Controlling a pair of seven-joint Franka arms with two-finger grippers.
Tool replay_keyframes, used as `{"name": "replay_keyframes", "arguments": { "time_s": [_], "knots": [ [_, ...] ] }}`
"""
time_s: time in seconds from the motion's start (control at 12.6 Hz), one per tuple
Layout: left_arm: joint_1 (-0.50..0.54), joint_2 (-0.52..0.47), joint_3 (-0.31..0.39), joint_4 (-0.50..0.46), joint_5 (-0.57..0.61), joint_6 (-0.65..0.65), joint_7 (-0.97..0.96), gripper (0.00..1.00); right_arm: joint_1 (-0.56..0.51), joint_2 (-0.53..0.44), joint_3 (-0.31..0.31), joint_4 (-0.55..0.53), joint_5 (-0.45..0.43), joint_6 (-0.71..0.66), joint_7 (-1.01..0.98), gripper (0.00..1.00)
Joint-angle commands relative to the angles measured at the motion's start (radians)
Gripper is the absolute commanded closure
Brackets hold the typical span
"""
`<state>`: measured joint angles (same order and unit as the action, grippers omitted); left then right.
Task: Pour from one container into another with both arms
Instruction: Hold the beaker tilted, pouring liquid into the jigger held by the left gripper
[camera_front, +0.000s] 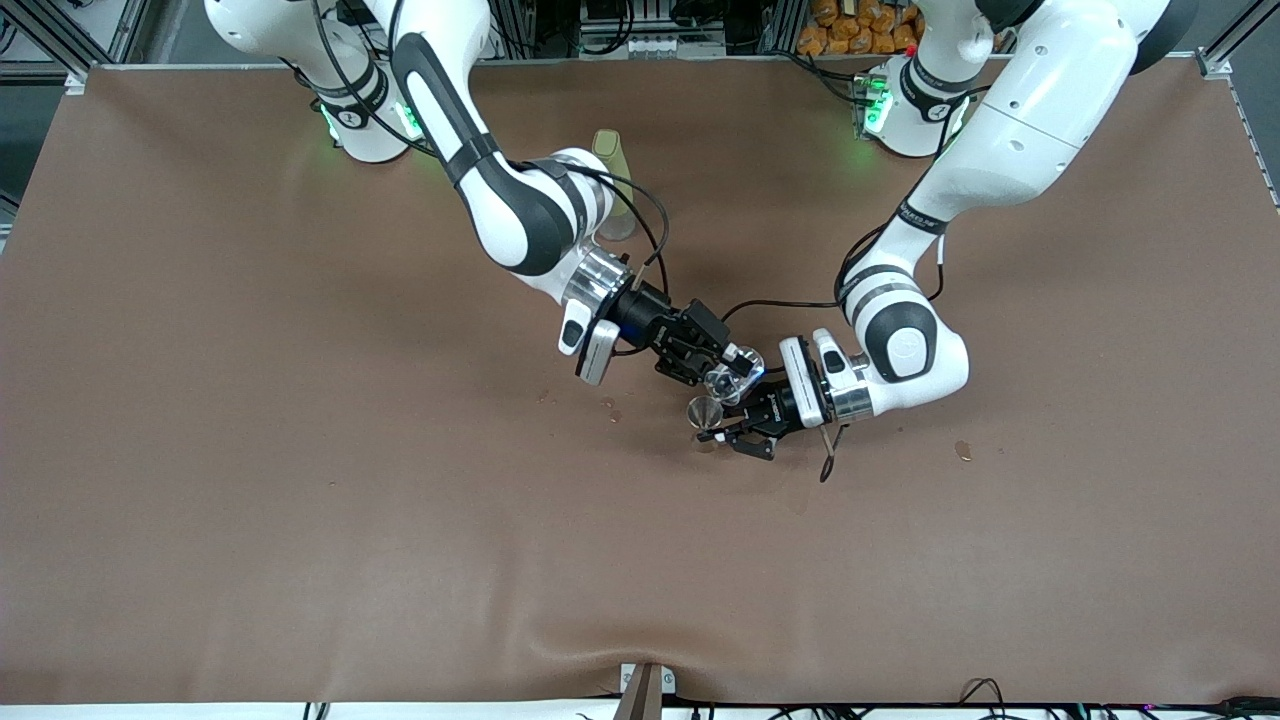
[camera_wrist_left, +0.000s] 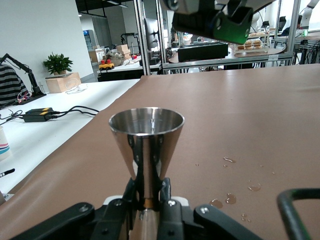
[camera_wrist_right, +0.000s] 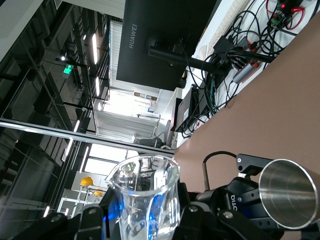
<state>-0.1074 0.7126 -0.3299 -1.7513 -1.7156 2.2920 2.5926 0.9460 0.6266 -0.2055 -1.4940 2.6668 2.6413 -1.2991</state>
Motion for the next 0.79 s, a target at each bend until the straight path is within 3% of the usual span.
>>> {"name": "replay_keyframes", "arguments": {
  "time_s": [0.0,0.71],
  "knots": [
    [0.003,-0.007,-0.005,-0.008,-0.025,0.004,0.03,1.0,0.014,0.007,-0.014,0.023,0.229,0.017,-0.083,0.8],
    [0.005,-0.007,-0.005,-0.01,-0.025,0.004,0.03,1.0,0.008,0.008,-0.014,0.023,0.252,0.017,-0.04,0.8]
  ]
}}
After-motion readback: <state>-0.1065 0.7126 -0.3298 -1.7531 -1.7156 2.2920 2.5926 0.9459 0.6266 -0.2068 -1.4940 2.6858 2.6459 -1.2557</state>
